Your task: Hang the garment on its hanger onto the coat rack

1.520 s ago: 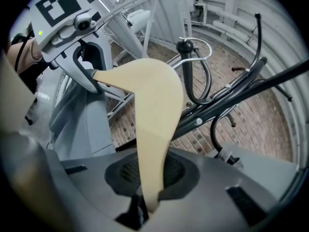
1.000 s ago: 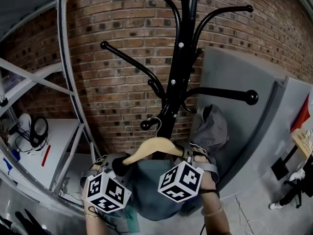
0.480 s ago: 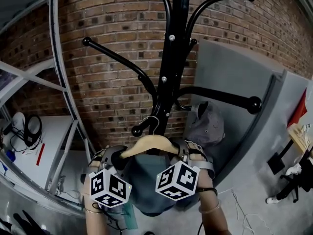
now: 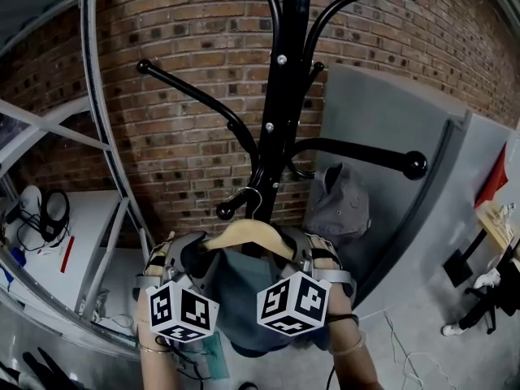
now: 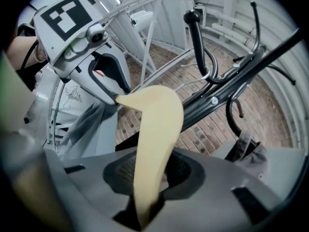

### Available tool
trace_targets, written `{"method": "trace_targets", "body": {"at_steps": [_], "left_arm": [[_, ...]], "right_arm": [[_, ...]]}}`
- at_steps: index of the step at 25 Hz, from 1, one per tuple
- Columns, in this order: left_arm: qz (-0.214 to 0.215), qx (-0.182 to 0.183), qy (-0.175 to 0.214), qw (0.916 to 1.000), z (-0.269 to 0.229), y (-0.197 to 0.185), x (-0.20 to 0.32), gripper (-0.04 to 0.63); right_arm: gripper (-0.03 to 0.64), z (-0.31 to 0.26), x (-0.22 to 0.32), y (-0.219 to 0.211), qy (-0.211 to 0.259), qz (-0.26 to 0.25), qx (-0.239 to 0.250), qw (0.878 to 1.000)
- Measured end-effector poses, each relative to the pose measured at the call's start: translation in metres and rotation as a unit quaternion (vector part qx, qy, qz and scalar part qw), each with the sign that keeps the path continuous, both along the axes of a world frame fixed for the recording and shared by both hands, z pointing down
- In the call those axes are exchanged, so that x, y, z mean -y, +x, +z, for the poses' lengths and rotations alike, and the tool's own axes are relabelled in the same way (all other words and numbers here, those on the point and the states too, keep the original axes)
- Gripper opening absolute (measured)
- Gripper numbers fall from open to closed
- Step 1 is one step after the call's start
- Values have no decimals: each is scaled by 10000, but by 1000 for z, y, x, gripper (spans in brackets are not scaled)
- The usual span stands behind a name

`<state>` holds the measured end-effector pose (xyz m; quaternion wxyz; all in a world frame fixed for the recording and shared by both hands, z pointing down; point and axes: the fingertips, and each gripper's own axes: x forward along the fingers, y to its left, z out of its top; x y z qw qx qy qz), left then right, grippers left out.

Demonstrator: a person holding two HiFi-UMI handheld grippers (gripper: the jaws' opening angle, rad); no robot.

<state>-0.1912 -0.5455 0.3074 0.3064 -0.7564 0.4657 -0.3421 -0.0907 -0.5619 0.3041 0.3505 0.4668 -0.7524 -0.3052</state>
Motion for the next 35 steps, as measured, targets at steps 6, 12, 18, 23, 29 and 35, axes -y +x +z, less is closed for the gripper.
{"method": "trace_targets", "body": {"at_steps": [6,12,18,23,29,35], "left_arm": [[77,-325,404,9986,-15,0,-14,144],[45,-354,357,9987,-13,0,-32,144],[-37,-356,266,9990,-4,3,-53,144],[-152,-354,295,9988,-5,6,-74,144],[-230,-360,294,9987,-4,20,-107,144],[-329,-380,236,9985,0,33,-141,143]], "right_arm": [[141,-5,-15,-1,27,-96,288,9995],[160,-8,-39,1,85,-155,399,9990],[166,-11,-64,4,171,-305,504,9981],[166,-22,-89,8,398,-444,673,9959],[164,-16,-119,21,326,-547,700,9955],[145,-5,-149,37,99,-624,923,9937]]}}
